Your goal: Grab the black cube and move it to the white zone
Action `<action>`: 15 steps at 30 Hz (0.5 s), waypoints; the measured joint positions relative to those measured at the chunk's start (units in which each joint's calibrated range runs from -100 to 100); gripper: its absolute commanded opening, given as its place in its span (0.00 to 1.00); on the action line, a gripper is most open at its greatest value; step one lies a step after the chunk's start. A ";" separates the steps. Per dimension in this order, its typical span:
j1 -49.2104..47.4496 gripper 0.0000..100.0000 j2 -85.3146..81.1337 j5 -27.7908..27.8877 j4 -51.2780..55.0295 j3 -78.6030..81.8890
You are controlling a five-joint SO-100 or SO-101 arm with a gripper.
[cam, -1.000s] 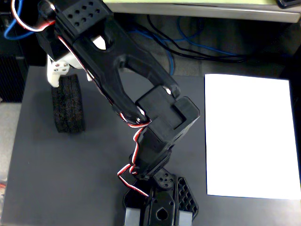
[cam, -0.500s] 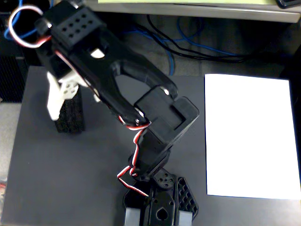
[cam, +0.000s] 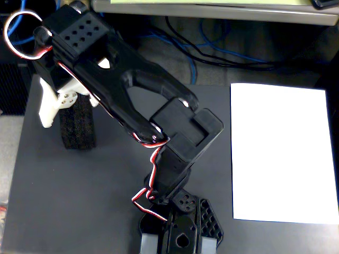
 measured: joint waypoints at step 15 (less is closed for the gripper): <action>3.47 0.32 16.90 0.00 -8.64 0.00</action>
